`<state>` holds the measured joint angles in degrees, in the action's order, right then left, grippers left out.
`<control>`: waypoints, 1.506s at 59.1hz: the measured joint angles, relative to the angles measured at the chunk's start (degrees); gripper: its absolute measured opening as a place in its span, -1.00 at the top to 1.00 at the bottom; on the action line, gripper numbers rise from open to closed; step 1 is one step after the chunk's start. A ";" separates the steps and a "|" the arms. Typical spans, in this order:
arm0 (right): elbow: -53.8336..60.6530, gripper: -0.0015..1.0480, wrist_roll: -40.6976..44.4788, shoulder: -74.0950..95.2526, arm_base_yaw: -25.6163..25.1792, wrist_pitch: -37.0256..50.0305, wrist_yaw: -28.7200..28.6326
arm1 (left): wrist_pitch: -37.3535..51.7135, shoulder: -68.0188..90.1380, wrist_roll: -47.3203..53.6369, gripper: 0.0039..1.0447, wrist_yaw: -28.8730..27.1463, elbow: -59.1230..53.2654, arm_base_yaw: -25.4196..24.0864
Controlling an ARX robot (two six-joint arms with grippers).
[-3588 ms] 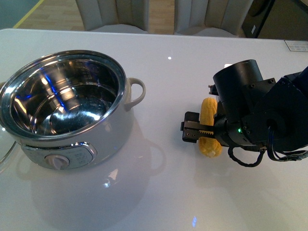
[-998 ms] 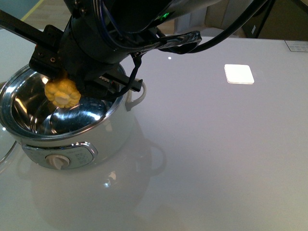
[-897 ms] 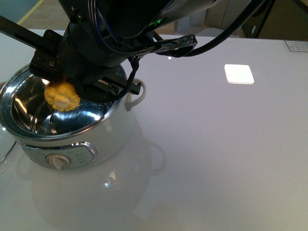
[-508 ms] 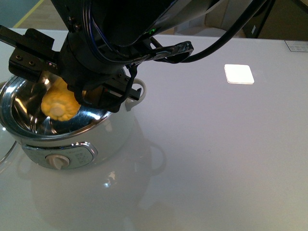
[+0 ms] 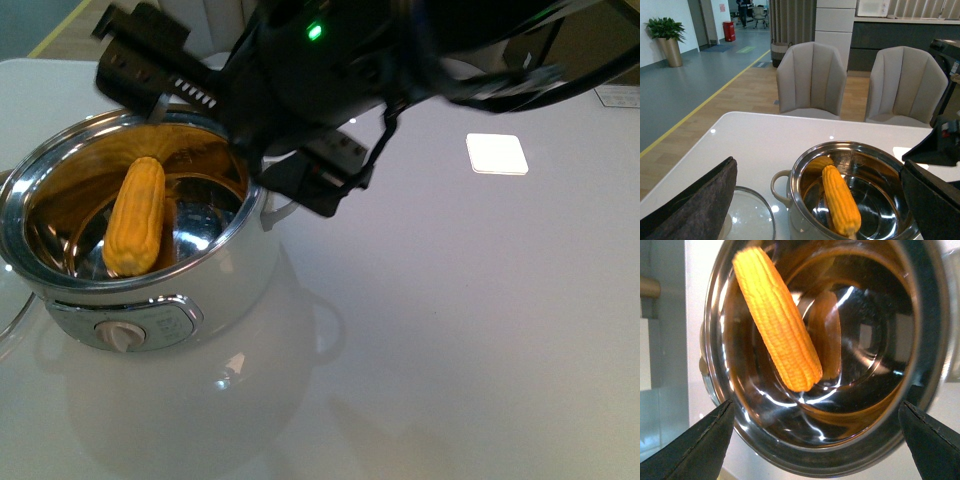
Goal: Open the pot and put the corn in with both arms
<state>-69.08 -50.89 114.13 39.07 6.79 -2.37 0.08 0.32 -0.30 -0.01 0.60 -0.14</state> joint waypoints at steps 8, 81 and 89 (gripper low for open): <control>5.79 -0.83 1.40 -9.09 -6.75 2.16 1.57 | 0.00 0.00 0.00 -0.88 0.00 0.00 0.00; 61.48 0.60 49.94 -63.17 -37.70 35.69 2.73 | 0.00 0.00 0.02 -0.88 0.00 0.02 0.00; 63.65 0.96 50.45 -68.22 -38.84 33.09 2.49 | 0.00 0.00 0.02 -0.88 0.00 0.02 0.00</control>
<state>-5.43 -0.45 45.91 0.23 39.88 0.12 0.08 0.32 -0.27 -0.01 0.62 -0.14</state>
